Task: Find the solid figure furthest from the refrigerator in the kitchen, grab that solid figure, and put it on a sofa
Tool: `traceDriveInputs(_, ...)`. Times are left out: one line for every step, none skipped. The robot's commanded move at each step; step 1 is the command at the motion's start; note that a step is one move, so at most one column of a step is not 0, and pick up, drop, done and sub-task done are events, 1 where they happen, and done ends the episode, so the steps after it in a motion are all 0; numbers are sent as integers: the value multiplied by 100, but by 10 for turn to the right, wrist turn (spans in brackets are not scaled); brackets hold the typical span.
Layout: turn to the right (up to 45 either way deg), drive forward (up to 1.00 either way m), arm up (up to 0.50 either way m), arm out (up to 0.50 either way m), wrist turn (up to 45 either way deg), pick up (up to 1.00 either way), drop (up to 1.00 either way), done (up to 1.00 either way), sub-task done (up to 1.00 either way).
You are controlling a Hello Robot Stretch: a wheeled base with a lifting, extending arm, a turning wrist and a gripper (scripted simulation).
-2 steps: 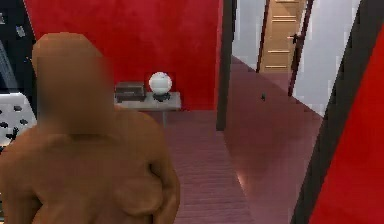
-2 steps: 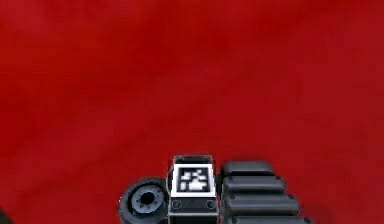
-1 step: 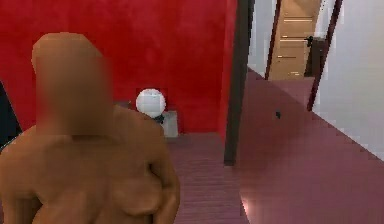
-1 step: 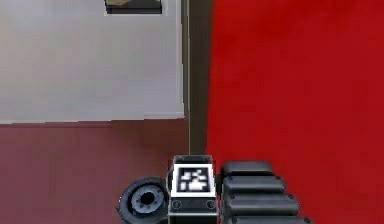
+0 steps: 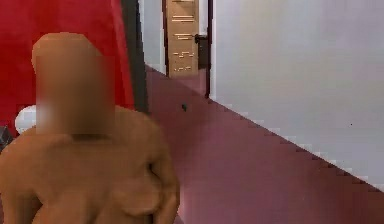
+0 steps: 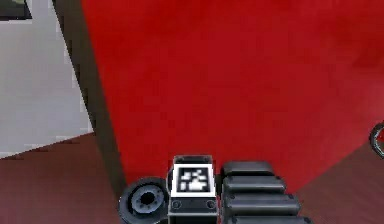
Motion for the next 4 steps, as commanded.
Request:
traceDriveInputs(0,100,0,0,0,0,0,0,0)
traceDriveInputs(0,85,0,0,0,0,0,0,0)
traceDriveInputs(-300,0,0,0,0,0,0,0,0)
traceDriveInputs(0,100,0,0,0,0,0,0,0)
